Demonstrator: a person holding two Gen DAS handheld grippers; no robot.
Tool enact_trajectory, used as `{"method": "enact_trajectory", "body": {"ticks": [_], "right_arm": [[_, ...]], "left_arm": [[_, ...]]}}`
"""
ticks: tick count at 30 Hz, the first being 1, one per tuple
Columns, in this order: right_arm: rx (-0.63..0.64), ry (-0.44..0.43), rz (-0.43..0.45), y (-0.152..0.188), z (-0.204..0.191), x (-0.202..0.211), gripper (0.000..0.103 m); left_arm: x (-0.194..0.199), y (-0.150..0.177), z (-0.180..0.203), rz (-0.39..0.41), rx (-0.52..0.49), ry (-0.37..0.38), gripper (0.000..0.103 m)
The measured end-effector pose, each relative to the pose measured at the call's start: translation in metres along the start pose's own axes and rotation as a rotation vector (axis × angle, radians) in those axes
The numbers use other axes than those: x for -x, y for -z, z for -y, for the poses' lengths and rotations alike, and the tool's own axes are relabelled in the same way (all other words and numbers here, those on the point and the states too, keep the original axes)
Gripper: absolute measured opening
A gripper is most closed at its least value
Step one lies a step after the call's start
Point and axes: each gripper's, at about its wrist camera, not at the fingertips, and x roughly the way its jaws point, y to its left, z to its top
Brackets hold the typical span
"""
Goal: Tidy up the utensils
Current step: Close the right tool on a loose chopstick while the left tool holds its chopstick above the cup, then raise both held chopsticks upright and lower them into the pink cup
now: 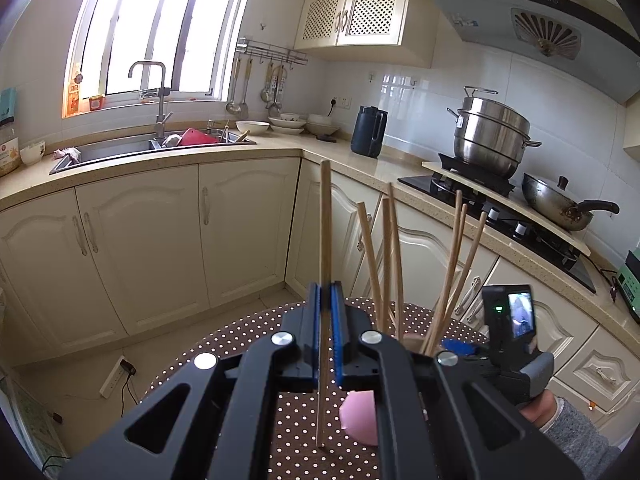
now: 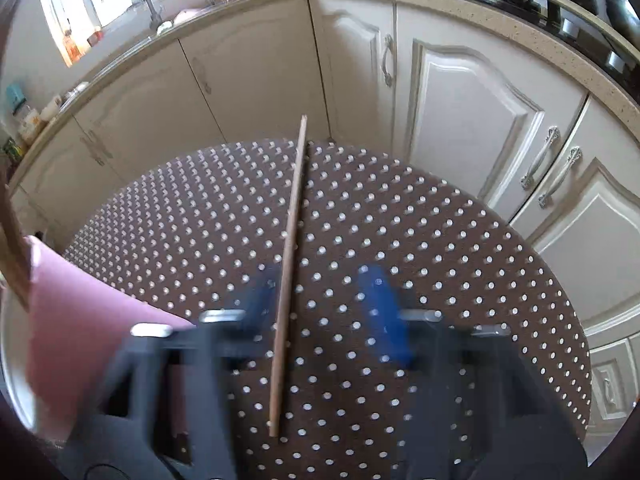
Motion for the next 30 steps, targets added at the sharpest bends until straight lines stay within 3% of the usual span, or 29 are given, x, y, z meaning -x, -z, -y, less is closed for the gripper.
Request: {"method": "enact_trajectory", "body": {"ticks": [5,9,11,12,13,18,22,30], "right_arm": [[0.055,-0.008,-0.014,-0.002,-0.011,-0.008,0.055],[0.09,0.019,-0.032,-0.004,-0.02,-0.022,0.039],[0.123,0.044,-0.026,-0.006,-0.025,-0.024,0.027],[0.129,0.058,-0.016,-0.004,-0.026,-0.023,0.011],[0.13,0.06,-0.012,-0.004,-0.027,-0.023,0.006],[0.067,0.023,-0.002,0.0,-0.017,-0.014,0.006],[0.021,0.0,0.057,0.001,-0.009,0.009,0.006],[-0.092,-0.067,0.336,0.003,-0.011,0.109,0.006]], "left_arm": [[-0.002,0.0,0.0,-0.002,0.007,-0.003,0.006],[-0.002,0.0,-0.001,-0.001,0.006,-0.002,0.006],[-0.002,0.0,-0.001,0.0,0.006,-0.002,0.006],[-0.002,0.0,-0.002,0.0,0.006,-0.003,0.006],[-0.003,0.0,-0.002,0.001,0.007,-0.003,0.006],[-0.003,-0.001,-0.003,-0.001,0.005,-0.004,0.006],[0.003,-0.002,0.0,0.013,-0.002,-0.009,0.006],[0.026,-0.013,0.013,0.063,-0.029,-0.002,0.006]]}}
